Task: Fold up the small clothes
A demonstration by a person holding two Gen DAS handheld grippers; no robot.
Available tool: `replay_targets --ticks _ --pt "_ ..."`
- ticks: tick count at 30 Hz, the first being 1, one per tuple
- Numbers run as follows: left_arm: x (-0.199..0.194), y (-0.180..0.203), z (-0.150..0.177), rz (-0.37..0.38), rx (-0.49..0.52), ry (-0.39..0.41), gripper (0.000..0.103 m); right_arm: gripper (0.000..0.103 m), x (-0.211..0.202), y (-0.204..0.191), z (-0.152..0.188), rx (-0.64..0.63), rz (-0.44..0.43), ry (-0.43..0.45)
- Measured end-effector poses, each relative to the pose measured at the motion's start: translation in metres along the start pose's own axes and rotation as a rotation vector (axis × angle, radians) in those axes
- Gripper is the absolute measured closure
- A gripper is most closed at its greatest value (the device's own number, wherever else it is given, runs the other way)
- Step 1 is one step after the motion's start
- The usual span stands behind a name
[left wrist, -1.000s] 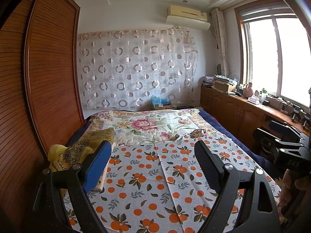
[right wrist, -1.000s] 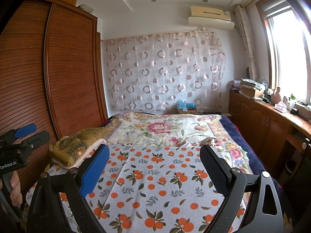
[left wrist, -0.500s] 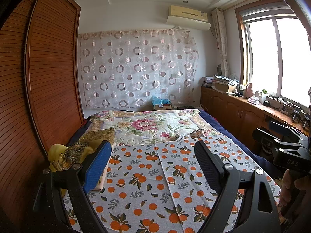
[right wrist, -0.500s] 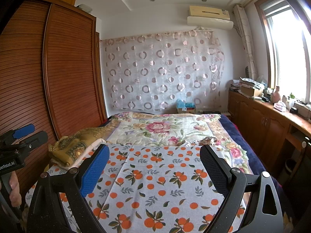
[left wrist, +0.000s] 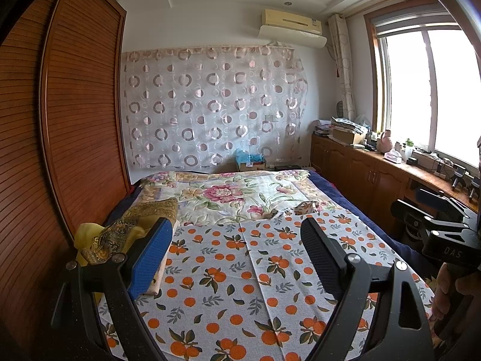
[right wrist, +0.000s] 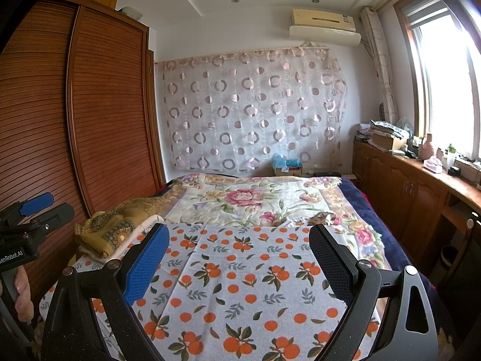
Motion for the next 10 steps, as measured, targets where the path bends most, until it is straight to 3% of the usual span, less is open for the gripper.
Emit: replay_targets --ticks 10 --pt "0.0001 -0.0004 0.0005 0.000 -0.002 0.001 0.015 0.008 0.0003 0.0003 0.0002 -0.001 0.001 0.000"
Point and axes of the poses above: each gripper's, at about its wrist camera, not at the fingertips, and x roughly the way its jaws point, y to its right, z to its underside, the point moved 3 cm from there along x, roughly the way its jaws point
